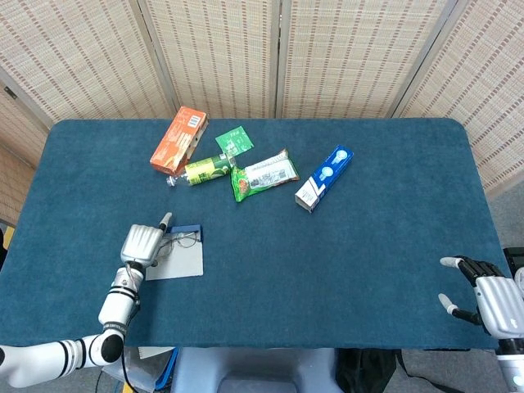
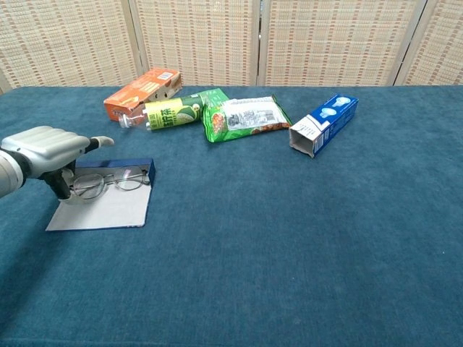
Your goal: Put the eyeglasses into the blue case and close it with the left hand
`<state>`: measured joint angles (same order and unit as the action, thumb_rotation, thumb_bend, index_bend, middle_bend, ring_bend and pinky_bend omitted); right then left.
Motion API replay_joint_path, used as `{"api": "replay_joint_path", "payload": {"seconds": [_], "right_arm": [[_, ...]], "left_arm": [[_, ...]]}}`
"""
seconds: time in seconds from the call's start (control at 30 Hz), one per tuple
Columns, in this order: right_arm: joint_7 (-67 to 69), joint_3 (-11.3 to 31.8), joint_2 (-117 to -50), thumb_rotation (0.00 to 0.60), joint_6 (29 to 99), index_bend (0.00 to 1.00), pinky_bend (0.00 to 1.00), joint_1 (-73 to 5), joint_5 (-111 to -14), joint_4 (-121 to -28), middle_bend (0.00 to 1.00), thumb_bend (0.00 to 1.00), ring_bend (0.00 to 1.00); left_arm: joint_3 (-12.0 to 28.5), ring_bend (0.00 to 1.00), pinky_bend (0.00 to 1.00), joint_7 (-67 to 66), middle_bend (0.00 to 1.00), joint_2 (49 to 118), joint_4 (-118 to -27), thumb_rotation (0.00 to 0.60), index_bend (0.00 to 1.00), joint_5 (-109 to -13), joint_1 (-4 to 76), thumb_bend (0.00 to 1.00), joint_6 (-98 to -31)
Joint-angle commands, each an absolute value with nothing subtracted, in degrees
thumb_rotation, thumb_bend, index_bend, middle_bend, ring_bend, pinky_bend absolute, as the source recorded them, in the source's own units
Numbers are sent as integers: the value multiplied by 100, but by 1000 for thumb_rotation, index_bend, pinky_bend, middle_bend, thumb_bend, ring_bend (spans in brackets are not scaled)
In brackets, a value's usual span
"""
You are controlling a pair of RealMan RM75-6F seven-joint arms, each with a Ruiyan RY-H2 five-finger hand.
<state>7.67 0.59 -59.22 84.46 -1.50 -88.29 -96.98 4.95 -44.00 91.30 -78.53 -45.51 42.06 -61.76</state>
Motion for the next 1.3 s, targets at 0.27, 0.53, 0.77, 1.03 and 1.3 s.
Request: {"api": "replay_joint_path", "payload": {"seconds": [0.27,0.53,0.77,1.03,1.3], "right_arm": [[788,55,-5920,600,8451,295,263,-139,-8821,-9680,293,226,299],[787,58,-5915,600,8451,295,263,-135,-8810,-9679,293,225,299],[798,57,-5917,600,8460,295,263,-126,-8809,-9671,293,225,299],[827,54,-5935,600,8464,295,263,-119,-8808,-9643,293,225,299],[852,57,-5930,600,8470,294,263,-110,-8797,-9627,293,224,299]], "left_arm": [[774,1000,1000,-4511,1000,9280,-7549,600,0,-4245,4329,189,-6071],[932,1000,1000,-4619,1000,9359,-7320,600,0,-4029,4449,189,-5964],[910,1000,1000,-4514,1000,9277,-7636,600,0,-4127,4359,189,-6116],[1064,1000,1000,-4282,1000,9469,-7704,600,0,-4139,4437,189,-6029],[1305,1000,1000,-4444,1000,9854,-7277,600,0,-3731,4719,189,-5856]]}}
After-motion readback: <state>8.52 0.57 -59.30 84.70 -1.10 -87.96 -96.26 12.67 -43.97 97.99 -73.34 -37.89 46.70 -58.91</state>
